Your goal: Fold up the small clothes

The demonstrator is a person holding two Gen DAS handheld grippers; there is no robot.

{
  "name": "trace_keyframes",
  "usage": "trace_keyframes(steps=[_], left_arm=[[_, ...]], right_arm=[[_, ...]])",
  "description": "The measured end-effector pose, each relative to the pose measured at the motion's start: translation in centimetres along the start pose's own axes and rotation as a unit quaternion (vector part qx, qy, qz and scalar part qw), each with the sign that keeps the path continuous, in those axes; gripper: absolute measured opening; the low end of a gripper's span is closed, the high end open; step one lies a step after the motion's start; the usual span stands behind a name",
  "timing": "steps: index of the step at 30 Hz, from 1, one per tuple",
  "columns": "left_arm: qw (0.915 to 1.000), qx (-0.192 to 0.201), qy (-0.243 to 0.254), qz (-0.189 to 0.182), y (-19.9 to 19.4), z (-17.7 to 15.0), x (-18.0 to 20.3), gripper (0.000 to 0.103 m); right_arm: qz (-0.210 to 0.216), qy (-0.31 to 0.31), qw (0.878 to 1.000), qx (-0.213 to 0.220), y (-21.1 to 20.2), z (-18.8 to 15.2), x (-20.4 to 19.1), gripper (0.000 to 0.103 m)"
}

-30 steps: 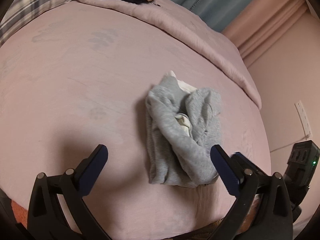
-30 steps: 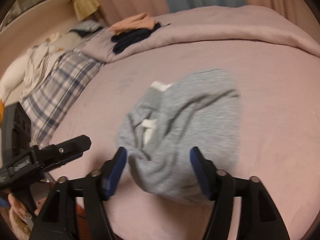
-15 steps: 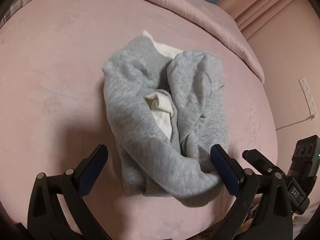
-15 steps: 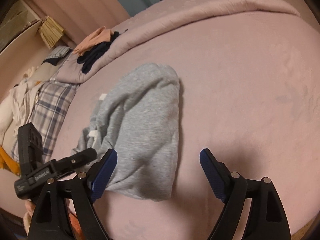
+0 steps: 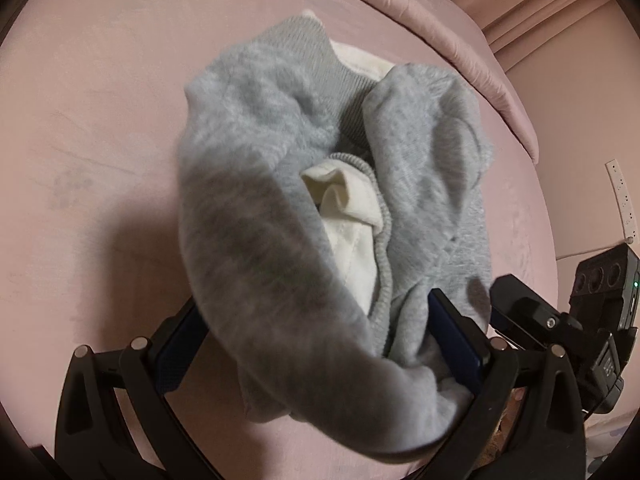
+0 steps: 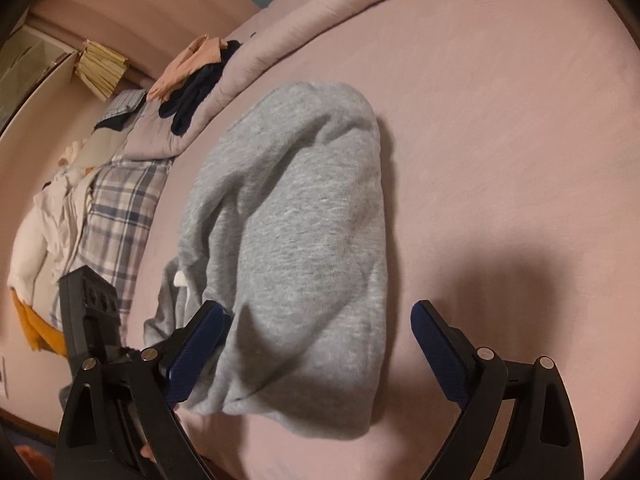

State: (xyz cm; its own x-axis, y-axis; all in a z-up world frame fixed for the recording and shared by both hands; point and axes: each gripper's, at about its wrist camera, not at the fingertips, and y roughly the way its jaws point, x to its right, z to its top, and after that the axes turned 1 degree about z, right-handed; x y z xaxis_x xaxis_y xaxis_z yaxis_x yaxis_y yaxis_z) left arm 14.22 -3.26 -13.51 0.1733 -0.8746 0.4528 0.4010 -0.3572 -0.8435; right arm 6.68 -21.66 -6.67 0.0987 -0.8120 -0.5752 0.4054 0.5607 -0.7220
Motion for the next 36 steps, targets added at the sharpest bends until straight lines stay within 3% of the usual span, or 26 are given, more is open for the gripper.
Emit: trace_keyframes(steps=[8,13,15,17,20,27,36], left_arm=[[0.9998,-0.004,-0.008,-0.019,0.9,-0.2,-0.9,0.103],[0.9997,-0.003,-0.002,-0.026,1.4,-0.3,-0.8,0.102],[0.9997,0.001,0.004,-0.026,1.4,-0.4,-0.6,0.099],[0.9995,0.006,0.008,-0.029,1.5,-0.5,-0.3,0.087],[0.9994,0.007,0.008,-0.032,1.8,-0.6,0.1,0.076],[0.9987,0.038,0.031,-0.016,0.1,-1.7,2.4,0.058],[0.9959,0.074,0.051,-0.01,-3.2,-2.8,5.9,0.056]], right_arm=[[0.001,-0.003,1.0,-0.027,2.2,0.2,0.3,0.094],[0.027,0.014,0.999,-0.034,2.9,0.4,0.9,0.094],[0.03,0.015,0.999,-0.035,3.1,0.5,0.9,0.094],[0.024,0.008,0.999,-0.035,3.5,0.6,0.7,0.091],[0.021,-0.001,0.999,-0.035,4.0,0.7,0.4,0.081],[0.033,-0.016,0.999,-0.024,3.1,0.4,-0.8,0.043],[0.025,-0.07,0.997,0.017,0.1,-0.5,-4.1,0.039]])
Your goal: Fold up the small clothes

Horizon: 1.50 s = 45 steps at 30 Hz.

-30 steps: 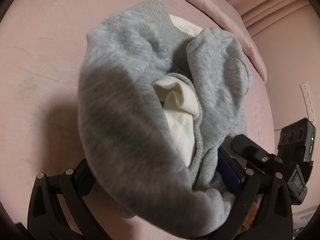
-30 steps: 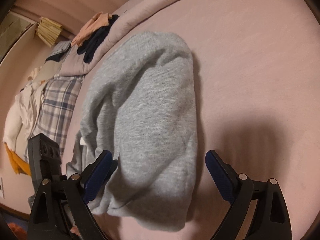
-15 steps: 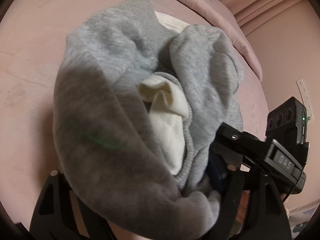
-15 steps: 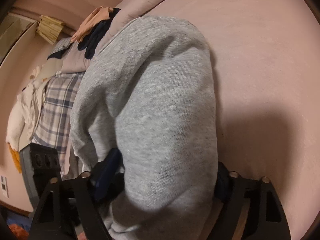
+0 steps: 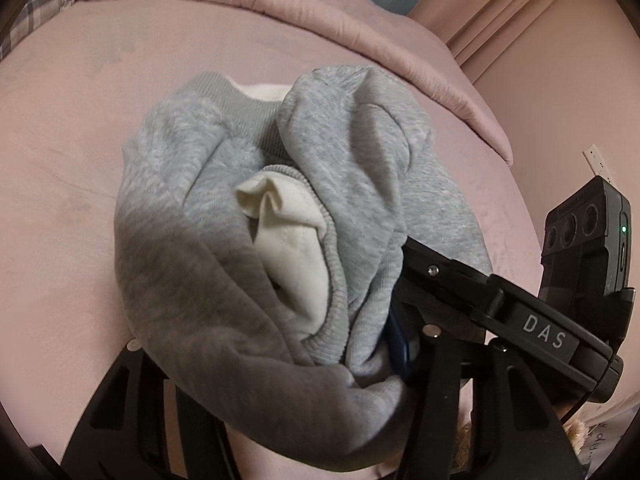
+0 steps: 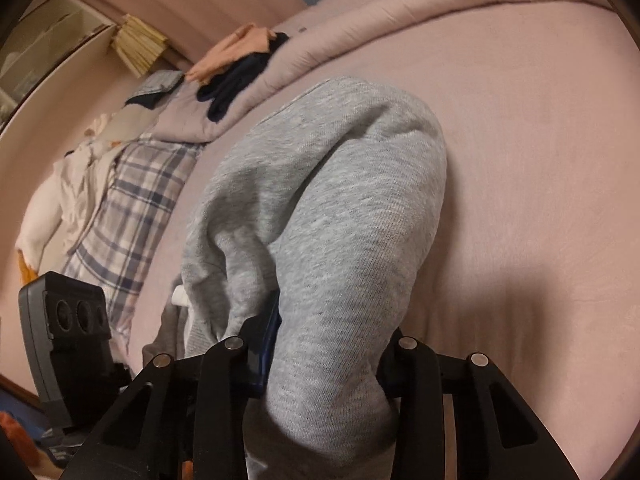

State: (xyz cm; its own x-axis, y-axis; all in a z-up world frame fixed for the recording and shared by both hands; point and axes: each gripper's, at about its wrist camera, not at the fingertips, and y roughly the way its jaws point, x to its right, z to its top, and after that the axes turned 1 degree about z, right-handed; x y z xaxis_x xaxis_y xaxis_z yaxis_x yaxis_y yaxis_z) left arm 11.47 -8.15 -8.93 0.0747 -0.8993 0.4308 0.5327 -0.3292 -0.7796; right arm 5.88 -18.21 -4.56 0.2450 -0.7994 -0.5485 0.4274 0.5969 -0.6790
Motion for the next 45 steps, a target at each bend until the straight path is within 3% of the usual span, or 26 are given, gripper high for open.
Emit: trace_keyframes(steps=[10,18,27,36,42,45], left_arm=[[0.9988,0.037,0.031,-0.007,-4.4,-2.2,0.9,0.056],[0.997,0.058,0.047,-0.023,-3.8,-1.3,2.0,0.057],[0.9984,0.039,0.035,-0.022,0.6,0.8,1.4,0.056],[0.9997,-0.003,0.022,-0.006,4.4,1.1,-0.2,0.057],[0.9997,-0.018,0.017,0.003,5.6,1.0,-0.9,0.065],[0.9996,-0.025,0.009,-0.004,5.0,1.1,-1.3,0.071]], right_arm=[[-0.003,-0.026,0.999,0.039,-2.6,0.4,-2.1,0.039],[-0.019,-0.048,0.997,0.066,-3.9,1.8,-2.5,0.039],[-0.037,-0.054,0.996,0.055,-1.6,3.6,-0.3,0.039],[-0.057,-0.036,0.998,0.014,1.3,3.5,2.1,0.039],[-0.086,-0.019,0.996,-0.004,2.3,2.7,3.2,0.043],[-0.086,-0.009,0.996,-0.004,1.9,2.7,3.7,0.052]])
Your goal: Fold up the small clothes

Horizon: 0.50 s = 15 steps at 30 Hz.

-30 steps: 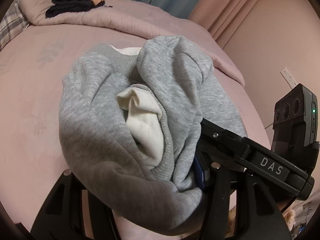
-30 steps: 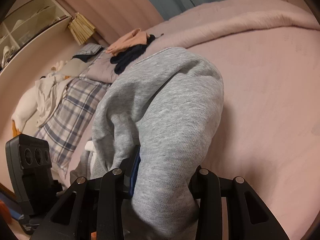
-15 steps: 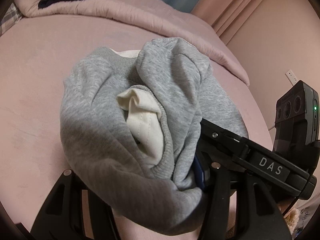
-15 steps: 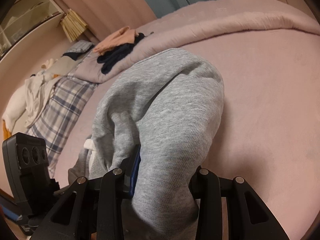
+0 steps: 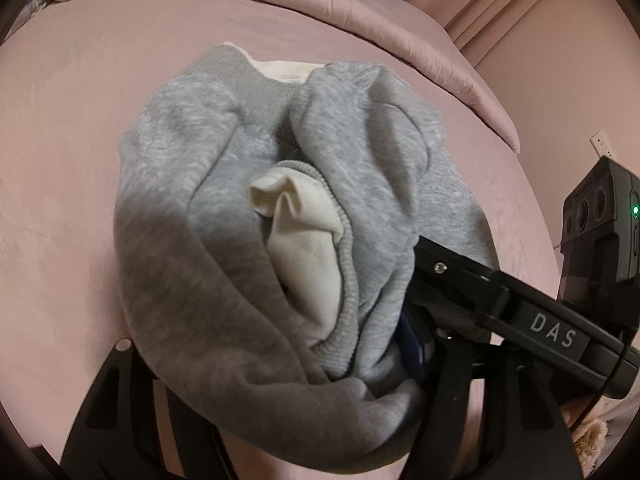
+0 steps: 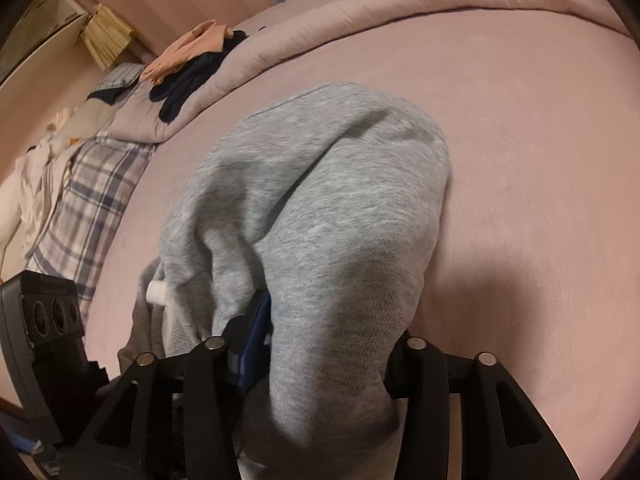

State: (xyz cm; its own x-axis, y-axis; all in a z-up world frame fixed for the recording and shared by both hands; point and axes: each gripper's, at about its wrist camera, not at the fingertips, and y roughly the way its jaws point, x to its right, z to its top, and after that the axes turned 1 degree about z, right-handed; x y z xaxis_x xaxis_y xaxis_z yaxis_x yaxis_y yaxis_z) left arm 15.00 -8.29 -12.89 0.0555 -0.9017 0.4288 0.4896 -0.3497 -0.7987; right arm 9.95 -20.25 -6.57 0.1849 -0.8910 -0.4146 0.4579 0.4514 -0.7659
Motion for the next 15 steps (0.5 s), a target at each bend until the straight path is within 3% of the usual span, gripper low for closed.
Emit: trace_keyframes(steps=[3,8,12,15], left_arm=[[1.0,0.006,0.001,0.006,-1.4,0.0,-0.2,0.081],[0.9991,0.033,0.014,0.02,-5.2,-0.7,0.0,0.101],[0.9971,0.062,0.03,0.03,-8.8,-1.1,0.5,0.102],[0.9939,0.089,0.043,0.048,-11.6,-1.5,1.0,0.102]], right_arm=[[-0.029,0.001,1.0,0.009,-0.7,-0.1,0.0,0.067],[-0.061,-0.007,0.998,0.031,-2.8,-0.5,-0.4,0.069],[-0.065,-0.014,0.996,0.061,-5.5,-0.8,-1.3,0.083],[-0.06,-0.019,0.995,0.082,-7.3,-1.1,-1.9,0.087]])
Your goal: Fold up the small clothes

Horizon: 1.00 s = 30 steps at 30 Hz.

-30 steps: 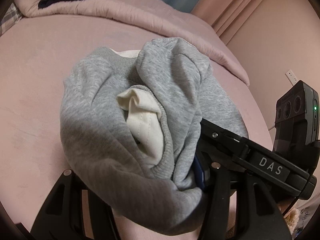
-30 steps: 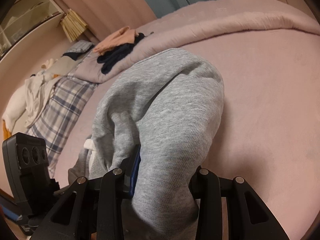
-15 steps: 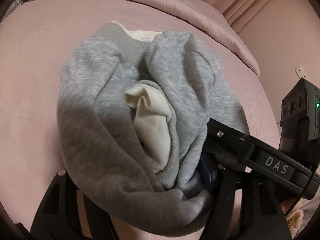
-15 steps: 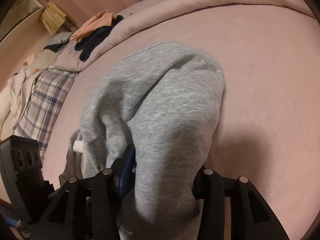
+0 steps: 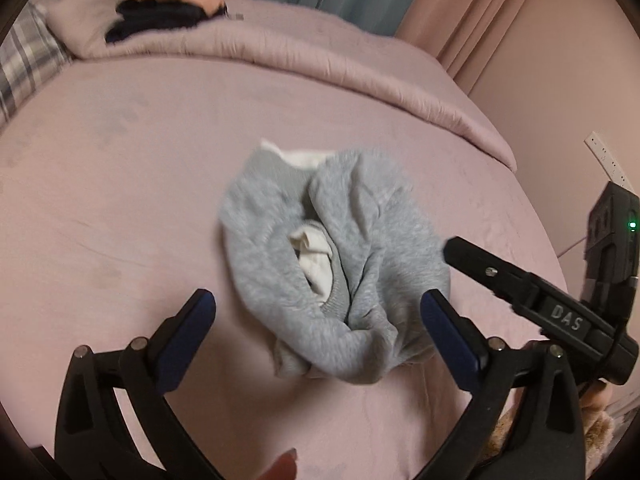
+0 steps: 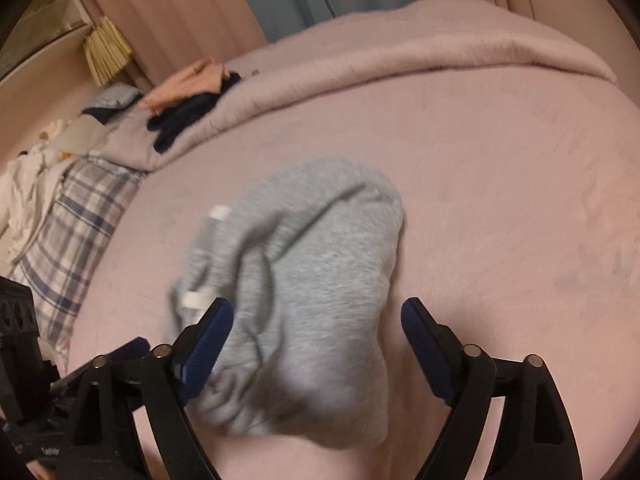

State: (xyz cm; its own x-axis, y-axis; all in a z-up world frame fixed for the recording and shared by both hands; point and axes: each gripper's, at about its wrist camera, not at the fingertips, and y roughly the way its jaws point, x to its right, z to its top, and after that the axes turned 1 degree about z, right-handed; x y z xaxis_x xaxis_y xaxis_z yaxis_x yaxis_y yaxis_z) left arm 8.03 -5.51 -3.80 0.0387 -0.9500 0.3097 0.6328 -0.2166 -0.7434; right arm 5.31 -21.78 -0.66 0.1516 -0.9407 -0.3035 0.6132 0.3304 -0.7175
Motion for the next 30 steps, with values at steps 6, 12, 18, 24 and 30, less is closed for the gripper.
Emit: trace_keyframes(steps=[6,12,18,24,30], left_arm=[[0.9996,0.028,0.007,-0.002,-3.5,-0.2,0.4,0.103],[0.9993,0.031,0.016,0.012,-4.1,-1.3,0.6,0.103],[0.9995,0.026,0.015,0.014,-4.6,-2.0,0.5,0.103],[0.9991,0.026,0.021,0.025,-4.7,-2.3,0.6,0.103],[0.9989,0.025,0.026,0.031,-4.9,-2.7,0.9,0.103]], right_arm=[[-0.013,-0.017,0.999,0.044,-4.1,0.0,-1.6,0.095],[-0.055,-0.029,0.996,0.068,-5.5,-0.9,-2.7,0.095],[-0.066,-0.029,0.994,0.081,-6.3,-1.9,-3.7,0.095],[-0.066,-0.028,0.994,0.078,-6.4,-2.3,-4.0,0.095],[-0.067,-0.029,0.994,0.08,-6.5,-2.6,-4.2,0.095]])
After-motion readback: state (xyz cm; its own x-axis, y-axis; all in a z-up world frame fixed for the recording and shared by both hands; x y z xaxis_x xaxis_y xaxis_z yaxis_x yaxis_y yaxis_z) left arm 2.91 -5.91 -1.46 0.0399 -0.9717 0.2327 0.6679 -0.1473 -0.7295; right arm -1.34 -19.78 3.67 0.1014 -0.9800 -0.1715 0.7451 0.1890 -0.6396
